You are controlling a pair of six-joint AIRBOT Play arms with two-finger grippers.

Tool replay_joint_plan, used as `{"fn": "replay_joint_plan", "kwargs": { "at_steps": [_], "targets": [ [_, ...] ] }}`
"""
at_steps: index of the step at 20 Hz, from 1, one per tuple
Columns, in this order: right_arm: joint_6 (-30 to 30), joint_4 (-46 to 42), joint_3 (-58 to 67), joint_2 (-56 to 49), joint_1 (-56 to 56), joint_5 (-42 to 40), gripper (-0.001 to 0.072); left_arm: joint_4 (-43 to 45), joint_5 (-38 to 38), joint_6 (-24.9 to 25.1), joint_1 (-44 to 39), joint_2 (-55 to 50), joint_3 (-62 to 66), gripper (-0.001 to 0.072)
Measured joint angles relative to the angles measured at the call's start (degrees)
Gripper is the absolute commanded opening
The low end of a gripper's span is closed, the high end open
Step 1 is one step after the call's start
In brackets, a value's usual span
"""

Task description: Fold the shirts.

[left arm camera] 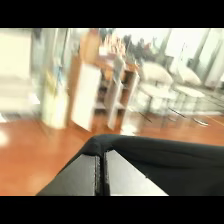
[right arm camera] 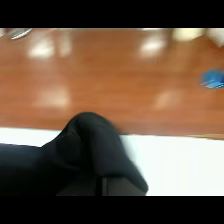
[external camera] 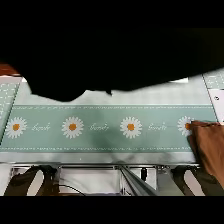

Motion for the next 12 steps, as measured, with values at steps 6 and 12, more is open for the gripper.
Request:
{"fn": "replay_joint_plan", "kwargs": {
  "at_steps": [6, 12],
  "targets": [
    [3.93, -8.85, -0.20, 8.63, 2.69, 5.84, 0.0021, 8.17, -8.63, -3.63, 1.01, 7.93, 0.74, 0.0023],
    [5.05, -8.68, -11.08, 9.99, 6.56, 9.29, 0.0021, 10.97, -14.62, -6.34, 1.11, 8.02, -7.30, 0.0022]
  ]
}}
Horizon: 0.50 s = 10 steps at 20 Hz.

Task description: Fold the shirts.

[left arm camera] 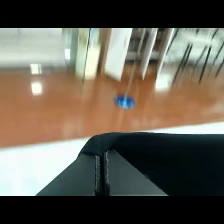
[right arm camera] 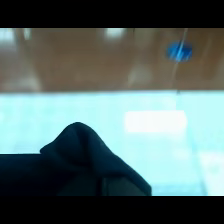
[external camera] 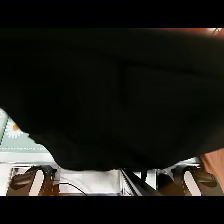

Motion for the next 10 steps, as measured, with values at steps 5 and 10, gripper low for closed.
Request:
{"fn": "replay_joint_plan", "kwargs": {
  "at_steps": [5, 10],
  "targets": [
    [-2.49, 6.88, -15.19, -5.55, 0.59, -6.12, 0.0021, 0.52, 2.29, -0.68, -0.57, -6.86, -11.67, 0.0022],
    [-9.40, 17.75, -20.48, -24.46, 0.74, -18.16, 0.0021, 0.72, 15.26, 0.48, -4.04, -22.21, -15.76, 0.0023]
  ]
}}
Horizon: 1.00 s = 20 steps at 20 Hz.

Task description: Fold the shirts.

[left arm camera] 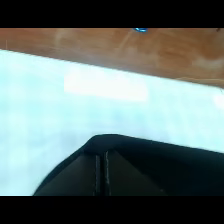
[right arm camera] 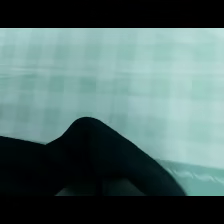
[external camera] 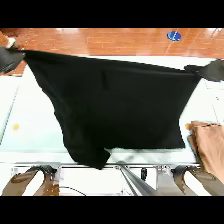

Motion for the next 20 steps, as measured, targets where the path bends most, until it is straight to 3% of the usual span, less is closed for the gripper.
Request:
{"fn": "replay_joint_plan", "kwargs": {
  "at_steps": [4, 9, 10, 11, 12, 13, 16, 20],
  "targets": [
    [-3.06, 7.61, 6.58, -19.32, 0.00, -6.56, 0.0021, -0.07, 10.36, 0.37, -2.47, -13.81, 1.99, 0.0023],
    [-3.69, 17.57, 20.44, -40.19, 0.00, -10.19, 0.0022, -0.02, 16.31, 0.48, -5.46, -27.65, 5.31, 0.0024],
    [-3.32, 19.76, 22.27, -43.23, 0.00, -10.82, 0.0078, 0.20, 16.52, 0.46, -6.10, -29.59, 5.57, 0.0032],
    [-2.80, 21.77, 23.76, -45.86, -0.02, -11.37, 0.0286, 0.13, 16.90, 0.35, -6.75, -31.43, 5.81, 0.0114],
    [-2.19, 23.50, 24.74, -47.95, -0.09, -12.15, 0.0417, 0.11, 17.03, -0.11, -7.32, -32.89, 5.95, 0.0373],
    [-1.77, 24.68, 25.49, -49.51, -0.26, -12.55, 0.0417, 0.11, 17.07, -0.57, -7.74, -34.14, 6.05, 0.0508],
    [-1.07, 27.17, 26.77, -51.45, -2.16, -10.45, 0.0416, 0.68, 12.68, -0.61, -6.75, -36.15, 7.39, 0.0508],
    [-2.45, 24.63, 26.40, -48.00, -9.16, 0.20, 0.0410, 6.29, -4.28, -0.09, 0.57, -36.06, 8.98, 0.0507]
  ]
}}
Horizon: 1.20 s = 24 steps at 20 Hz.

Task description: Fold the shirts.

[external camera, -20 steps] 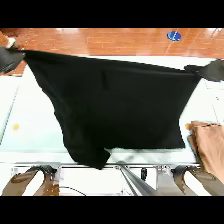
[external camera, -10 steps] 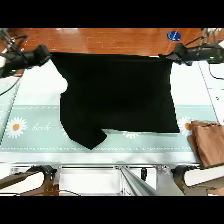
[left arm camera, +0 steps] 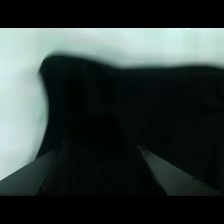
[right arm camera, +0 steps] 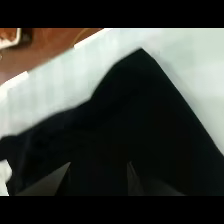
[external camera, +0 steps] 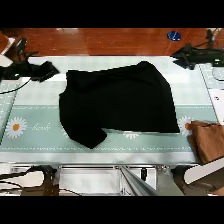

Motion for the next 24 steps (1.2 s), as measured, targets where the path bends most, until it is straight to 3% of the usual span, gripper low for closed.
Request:
{"fn": "replay_joint_plan", "kwargs": {
  "at_steps": [3, 7, 12, 19, 20, 21, 24],
  "targets": [
    [-0.04, -12.57, -8.02, 8.66, -6.12, 5.73, 0.0411, 3.30, -8.70, 0.02, 6.67, 4.04, -6.73, 0.0507],
    [0.42, -20.94, -31.98, 25.29, -14.34, 2.01, 0.0410, 3.48, -12.31, 0.42, 13.49, 11.19, -22.40, 0.0507],
    [-1.88, -14.95, -58.36, 43.36, -18.16, -5.79, 0.0410, -3.56, -12.31, 6.82, 18.60, 14.27, -36.13, 0.0507],
    [-3.43, -11.39, -68.41, 49.57, -18.62, -7.10, 0.0410, -16.06, -4.68, 12.98, 13.42, 13.07, -43.58, 0.0483],
    [-3.43, -11.21, -68.76, 49.77, -18.69, -7.02, 0.0411, -16.94, -3.82, 13.22, 11.82, 12.48, -43.82, 0.0322],
    [-3.45, -11.06, -69.02, 49.92, -18.91, -7.02, 0.0411, -16.96, -2.82, 13.51, 10.54, 11.85, -43.95, 0.0016],
    [-2.62, -13.11, -69.40, 50.16, -20.15, -6.29, 0.0411, -17.33, -1.66, 13.90, 8.22, 10.64, -44.15, 0.0023]
  ]
}}
